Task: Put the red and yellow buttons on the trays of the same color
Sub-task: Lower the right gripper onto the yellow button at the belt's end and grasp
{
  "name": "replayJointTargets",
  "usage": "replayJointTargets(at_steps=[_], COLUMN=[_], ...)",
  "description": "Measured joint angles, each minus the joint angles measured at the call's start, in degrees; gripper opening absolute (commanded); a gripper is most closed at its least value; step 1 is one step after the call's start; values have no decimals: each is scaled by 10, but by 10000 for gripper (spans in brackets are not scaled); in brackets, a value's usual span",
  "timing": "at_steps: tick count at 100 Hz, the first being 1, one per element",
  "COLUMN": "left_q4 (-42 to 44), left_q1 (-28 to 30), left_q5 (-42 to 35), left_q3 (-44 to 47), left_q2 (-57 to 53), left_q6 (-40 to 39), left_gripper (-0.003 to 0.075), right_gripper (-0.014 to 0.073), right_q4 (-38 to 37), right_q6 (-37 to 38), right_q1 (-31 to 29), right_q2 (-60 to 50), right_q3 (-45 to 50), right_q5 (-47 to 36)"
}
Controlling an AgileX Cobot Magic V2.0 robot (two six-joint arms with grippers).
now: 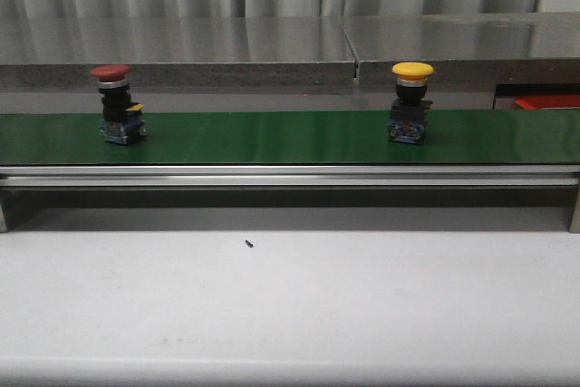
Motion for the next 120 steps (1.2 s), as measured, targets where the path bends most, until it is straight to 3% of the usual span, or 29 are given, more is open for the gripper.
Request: replayJointTargets(at_steps=[6,34,57,81,120], left_q4=[0,0,-1,-1,-1], left_q1=[0,0,0,0,0], left_q5=[0,0,0,0,0], left_q3=[0,0,0,0,0], left_q2=[0,0,0,0,0], left_q6=[0,0,0,0,0], left_gripper=[-19,-19,-19,-19,-19], right_gripper=[673,638,637,637,637], right_q4=[2,18,22,23,11], right_q6=[0,0,0,-10,-15], right_q1=[0,0,5,54,92], right_q2=[0,32,193,368,557], right_q3=[0,-14,-95,-205,-360], right_q5=[4,2,2,2,-5])
